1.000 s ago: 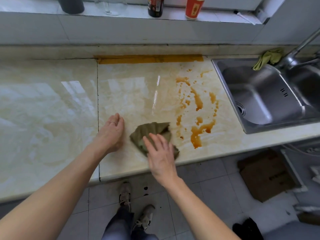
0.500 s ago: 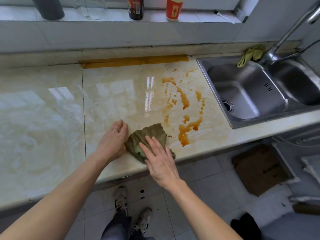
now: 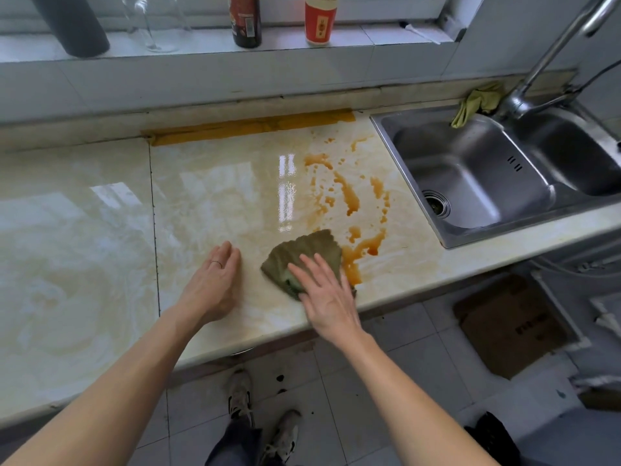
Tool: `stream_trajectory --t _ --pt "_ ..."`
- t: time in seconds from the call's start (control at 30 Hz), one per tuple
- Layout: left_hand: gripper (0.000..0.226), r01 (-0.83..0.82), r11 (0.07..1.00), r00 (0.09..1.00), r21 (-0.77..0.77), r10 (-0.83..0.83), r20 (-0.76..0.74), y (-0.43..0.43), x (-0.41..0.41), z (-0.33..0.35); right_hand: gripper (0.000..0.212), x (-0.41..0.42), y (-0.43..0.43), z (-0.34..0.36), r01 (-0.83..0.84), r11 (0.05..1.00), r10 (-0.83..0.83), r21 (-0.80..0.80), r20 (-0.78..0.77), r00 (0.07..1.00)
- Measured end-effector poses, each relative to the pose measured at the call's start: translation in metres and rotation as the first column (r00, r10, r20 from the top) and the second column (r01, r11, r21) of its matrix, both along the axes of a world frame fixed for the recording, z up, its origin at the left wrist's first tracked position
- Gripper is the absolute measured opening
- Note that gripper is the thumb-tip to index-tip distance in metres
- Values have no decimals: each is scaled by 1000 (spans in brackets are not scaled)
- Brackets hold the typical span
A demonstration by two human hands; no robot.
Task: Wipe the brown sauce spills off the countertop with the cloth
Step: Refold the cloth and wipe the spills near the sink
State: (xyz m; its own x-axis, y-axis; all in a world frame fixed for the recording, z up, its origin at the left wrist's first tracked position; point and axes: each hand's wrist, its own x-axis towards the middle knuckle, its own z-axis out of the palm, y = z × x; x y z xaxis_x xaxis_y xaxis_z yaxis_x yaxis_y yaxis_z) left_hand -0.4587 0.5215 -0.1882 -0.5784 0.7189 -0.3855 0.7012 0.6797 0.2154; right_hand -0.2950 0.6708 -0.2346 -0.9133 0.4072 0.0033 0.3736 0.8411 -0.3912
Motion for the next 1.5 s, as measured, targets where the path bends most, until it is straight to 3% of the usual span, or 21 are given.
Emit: stream_trajectory --t 0.1,0.23,0.3,0.47,0.53,0.63,0.73,0.8,0.9,0.97,1.03,1.13,1.2,1.33,1.4,1.5 --pt "69 -17 1000 1000 4 17 3 0 1 -1 63 -8 -8 5 122 993 -122 -7 34 992" --pt "69 -6 1000 1000 11 6 -16 3 4 0 76 0 -32 1 -105 994 105 6 -5 994" --pt "71 -3 1000 1000 -10 2 -7 2 3 1 73 1 -9 -2 -132 991 132 31 -20 991" --pt "76 -23 1000 999 -20 24 49 0 -2 -1 58 -9 46 4 192 976 -192 -102 5 981" --pt "75 -30 999 998 -22 31 47 1 -1 -1 48 -11 26 3 213 972 -212 -99 19 977" --pt "73 -9 999 1000 -37 9 17 3 2 0 47 -5 -23 2 -2 995 -1 -98 -39 999" --pt "72 -20 999 999 -31 21 34 3 3 2 41 0 -16 -6 -193 981 192 -1 -104 976" --pt "74 -38 999 997 -20 39 71 2 1 2 40 0 13 -10 -113 991 123 76 -145 982" --pt "75 -53 999 993 -6 54 109 0 -3 1 40 -3 51 -5 231 972 -221 45 -164 961" --pt "75 -63 998 992 -3 63 113 0 -2 2 42 -9 43 0 360 932 -352 30 -149 924" --pt "75 -69 998 992 9 68 105 1 -2 0 48 -14 13 -1 314 945 -295 92 -177 939" --pt "74 -74 997 992 14 72 104 2 -1 0 59 -16 -18 -8 19 980 14 198 -165 986" --pt "75 -74 997 991 4 73 115 2 -2 2 61 -24 2 -8 -61 968 97 242 -140 985" --pt "76 -83 997 988 -10 83 132 1 -2 3 52 -35 55 4 242 957 -231 158 -84 969" --pt "76 -74 997 991 -22 76 111 2 -1 3 59 -38 57 8 337 935 -331 108 -67 941" --pt "74 -49 998 996 -45 52 70 4 1 3 77 -36 16 7 209 968 -197 141 -90 976"
